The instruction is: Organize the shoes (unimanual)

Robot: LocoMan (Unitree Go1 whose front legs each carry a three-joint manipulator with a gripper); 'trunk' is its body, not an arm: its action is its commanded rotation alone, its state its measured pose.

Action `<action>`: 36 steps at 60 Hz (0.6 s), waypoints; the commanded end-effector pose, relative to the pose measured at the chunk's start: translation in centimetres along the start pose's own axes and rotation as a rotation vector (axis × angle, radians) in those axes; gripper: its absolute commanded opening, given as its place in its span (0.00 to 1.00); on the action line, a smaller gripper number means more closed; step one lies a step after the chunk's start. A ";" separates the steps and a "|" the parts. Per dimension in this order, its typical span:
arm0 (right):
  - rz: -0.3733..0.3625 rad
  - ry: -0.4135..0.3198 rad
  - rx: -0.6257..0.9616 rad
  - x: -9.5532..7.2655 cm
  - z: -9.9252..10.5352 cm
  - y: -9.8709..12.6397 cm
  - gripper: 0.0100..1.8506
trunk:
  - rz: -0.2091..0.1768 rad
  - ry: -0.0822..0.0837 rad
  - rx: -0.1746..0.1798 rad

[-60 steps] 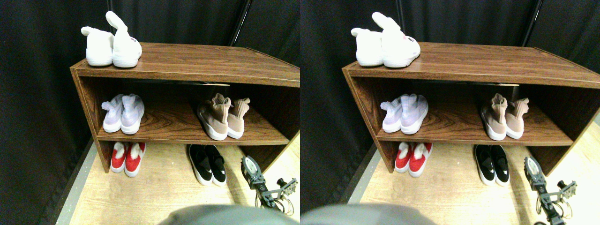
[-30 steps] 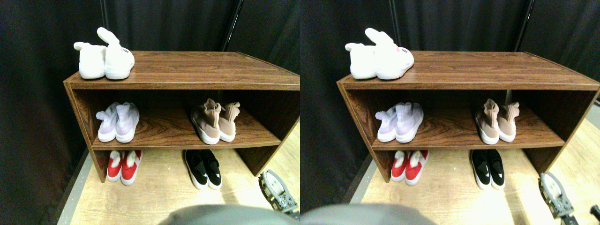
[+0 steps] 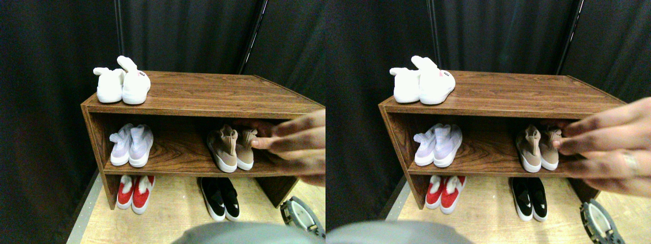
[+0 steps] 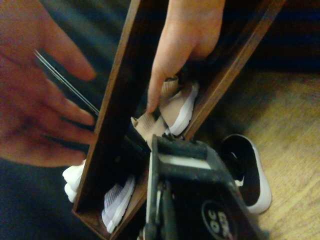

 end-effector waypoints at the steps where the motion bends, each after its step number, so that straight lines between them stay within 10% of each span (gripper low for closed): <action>1: 0.040 -0.008 -0.005 0.1 -0.4 0.8 0.03 | 0.017 -0.016 -0.019; 36: -0.004 -0.031 0.037 0.9 -0.8 -0.1 0.03 | 0.011 -0.003 -0.015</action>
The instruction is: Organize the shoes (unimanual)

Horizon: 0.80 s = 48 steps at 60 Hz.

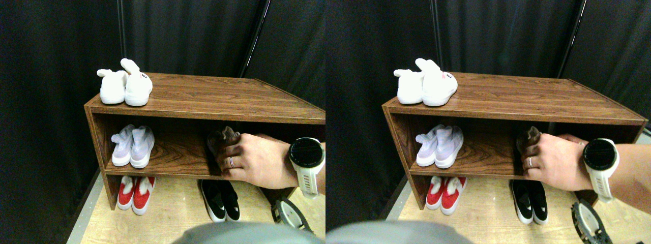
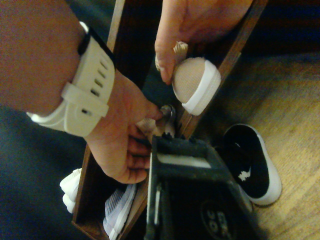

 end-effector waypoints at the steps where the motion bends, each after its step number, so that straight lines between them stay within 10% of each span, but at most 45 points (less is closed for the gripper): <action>1: 0.028 -0.012 0.008 0.1 0.1 0.4 0.03 | 0.004 0.001 -0.011; 48: 0.030 -0.023 -0.008 0.4 0.2 0.8 0.03 | -0.001 0.019 -0.015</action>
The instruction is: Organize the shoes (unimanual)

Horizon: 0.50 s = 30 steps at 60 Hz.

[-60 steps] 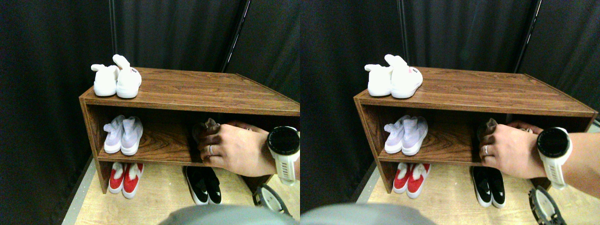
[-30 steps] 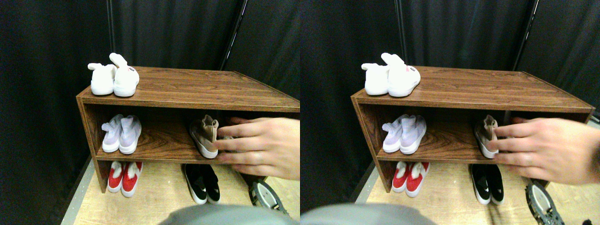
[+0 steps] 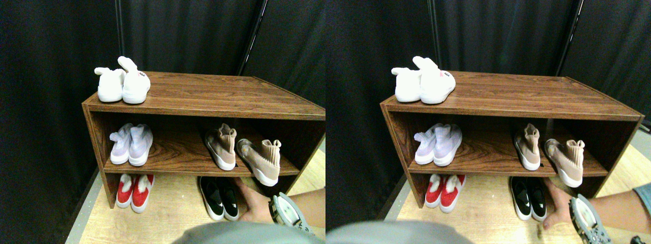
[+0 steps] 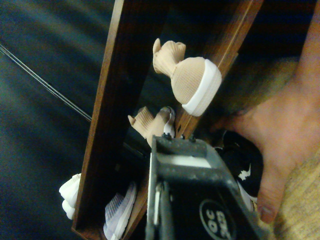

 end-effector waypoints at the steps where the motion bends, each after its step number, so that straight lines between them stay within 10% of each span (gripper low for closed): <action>1: 0.039 -0.008 -0.016 0.3 0.1 0.7 0.03 | 0.008 0.015 -0.019; 30: 0.054 -0.029 0.009 1.2 0.4 0.8 0.03 | -0.010 0.025 -0.010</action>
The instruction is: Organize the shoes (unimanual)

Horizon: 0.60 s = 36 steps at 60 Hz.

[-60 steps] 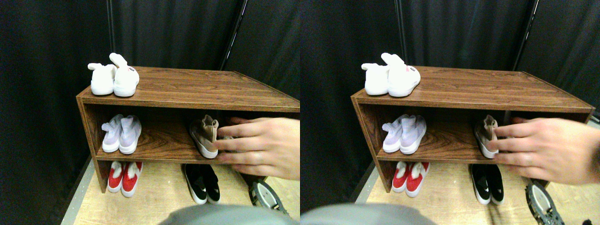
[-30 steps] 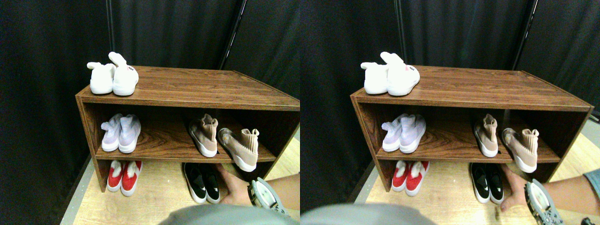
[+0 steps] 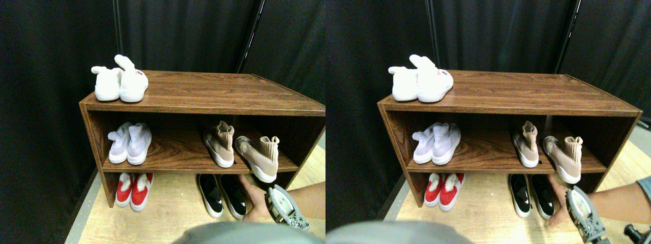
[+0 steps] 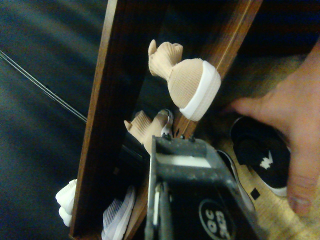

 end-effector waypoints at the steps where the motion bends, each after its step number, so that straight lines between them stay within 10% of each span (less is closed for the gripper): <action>1: 0.065 -0.024 0.013 0.4 0.2 1.2 0.03 | 0.001 0.019 -0.021; 6: 0.067 -0.077 0.025 0.6 0.5 1.2 0.06 | -0.003 0.020 -0.021; 20: 0.012 -0.087 -0.025 1.0 1.4 1.4 0.79 | -0.007 0.020 -0.021; 36: -0.023 -0.077 -0.044 2.6 2.2 1.2 0.95 | -0.012 0.021 -0.022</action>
